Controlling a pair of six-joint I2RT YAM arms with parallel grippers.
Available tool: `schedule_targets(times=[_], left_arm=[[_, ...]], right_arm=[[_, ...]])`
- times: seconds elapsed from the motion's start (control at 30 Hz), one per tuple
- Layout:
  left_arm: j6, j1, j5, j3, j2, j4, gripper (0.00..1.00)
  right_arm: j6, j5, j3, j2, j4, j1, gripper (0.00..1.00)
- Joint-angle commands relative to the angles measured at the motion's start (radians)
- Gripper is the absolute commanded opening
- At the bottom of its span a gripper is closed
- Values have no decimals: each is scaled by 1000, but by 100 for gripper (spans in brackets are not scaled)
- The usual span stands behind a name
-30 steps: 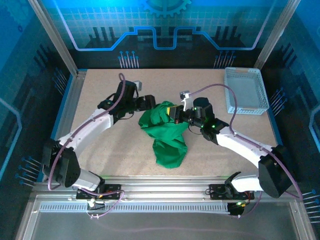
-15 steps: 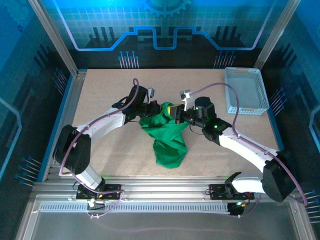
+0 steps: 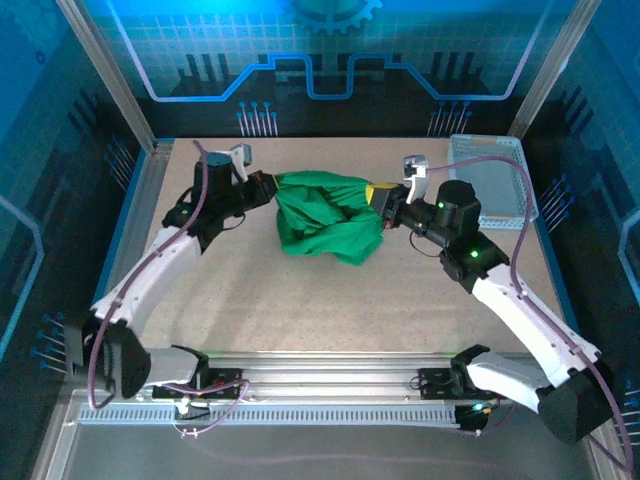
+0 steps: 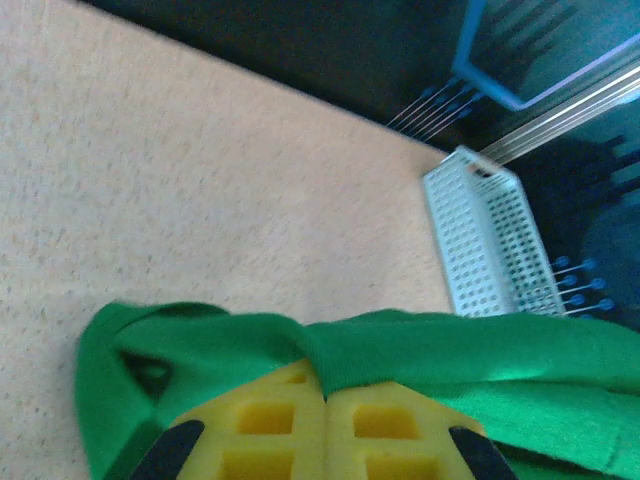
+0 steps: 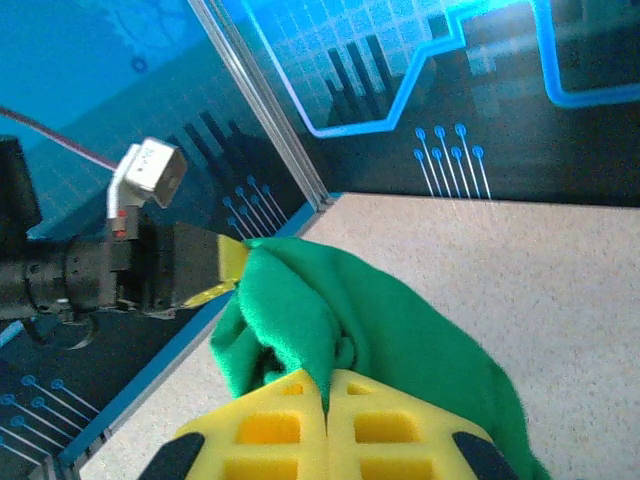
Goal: Fold the inside-out t-shirt
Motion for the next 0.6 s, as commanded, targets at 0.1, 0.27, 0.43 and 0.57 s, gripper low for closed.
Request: schedule_targets(times=[0.1, 0.27, 0.43, 0.57], left_arm=[[73, -38, -117, 108, 239, -249, 0], [92, -82, -261, 210, 427, -453, 22], [84, -192, -302, 88, 228, -339, 62], [-6, -261, -253, 39, 163, -303, 72]], right_arm=[[30, -61, -60, 83, 65, 1, 0], [57, -52, -70, 268, 40, 6, 0], [45, -42, -82, 262, 73, 36, 0], [11, -9, -67, 250, 53, 79, 0]])
